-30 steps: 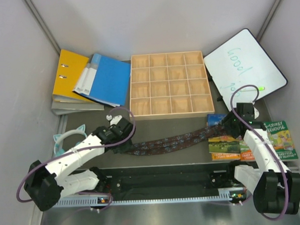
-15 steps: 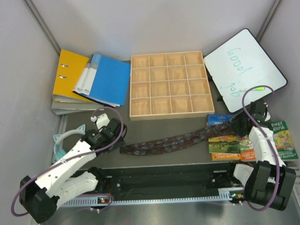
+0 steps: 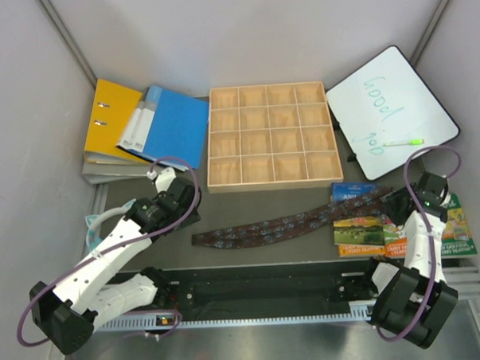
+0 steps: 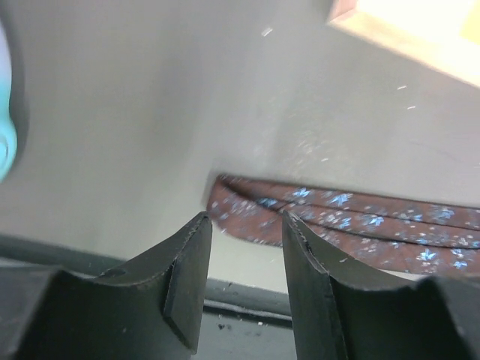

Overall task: Roll the ties
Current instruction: Flatten out the tie at the center of the board.

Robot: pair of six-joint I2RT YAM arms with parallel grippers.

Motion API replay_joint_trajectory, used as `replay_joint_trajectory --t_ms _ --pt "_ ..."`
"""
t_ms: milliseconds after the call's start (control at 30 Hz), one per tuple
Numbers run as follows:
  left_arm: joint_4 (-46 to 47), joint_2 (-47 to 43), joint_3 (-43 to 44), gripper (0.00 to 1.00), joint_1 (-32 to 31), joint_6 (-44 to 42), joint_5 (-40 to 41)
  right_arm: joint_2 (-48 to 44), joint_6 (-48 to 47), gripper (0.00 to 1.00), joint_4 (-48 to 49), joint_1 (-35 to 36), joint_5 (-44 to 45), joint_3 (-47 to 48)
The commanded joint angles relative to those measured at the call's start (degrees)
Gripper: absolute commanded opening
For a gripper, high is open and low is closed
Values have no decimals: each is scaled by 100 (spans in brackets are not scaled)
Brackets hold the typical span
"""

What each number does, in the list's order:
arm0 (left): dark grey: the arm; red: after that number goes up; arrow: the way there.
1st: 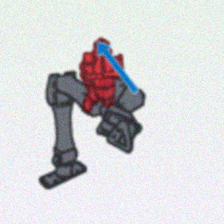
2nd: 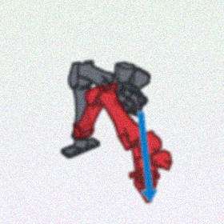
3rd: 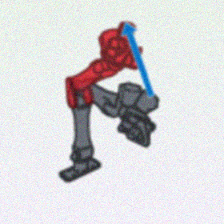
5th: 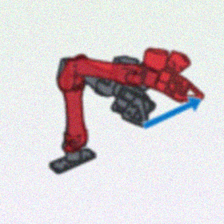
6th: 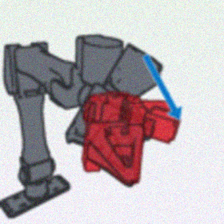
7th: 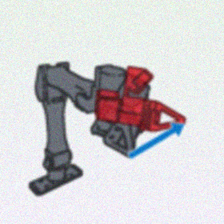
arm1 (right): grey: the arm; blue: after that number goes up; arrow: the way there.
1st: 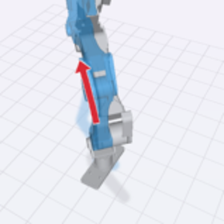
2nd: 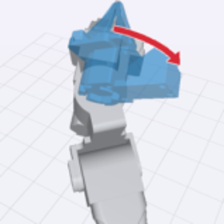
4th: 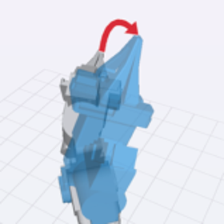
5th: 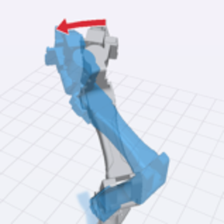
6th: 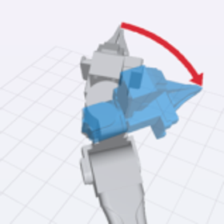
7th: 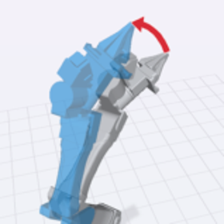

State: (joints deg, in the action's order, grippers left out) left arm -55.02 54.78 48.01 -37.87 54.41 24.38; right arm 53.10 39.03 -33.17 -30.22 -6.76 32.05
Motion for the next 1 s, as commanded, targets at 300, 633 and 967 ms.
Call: replay_joint_trajectory --t_ms 300,633,967 --pt "563 24 68 49 34 -1161 -12 622 -246 41 609 -81 -238 -498" --pt "616 -64 42 49 34 -1205 -74 894 -220 16 1136 -81 70 -639" --pt "616 -21 33 49 25 -1187 -4 1326 -246 0 1349 -81 -1 -560"
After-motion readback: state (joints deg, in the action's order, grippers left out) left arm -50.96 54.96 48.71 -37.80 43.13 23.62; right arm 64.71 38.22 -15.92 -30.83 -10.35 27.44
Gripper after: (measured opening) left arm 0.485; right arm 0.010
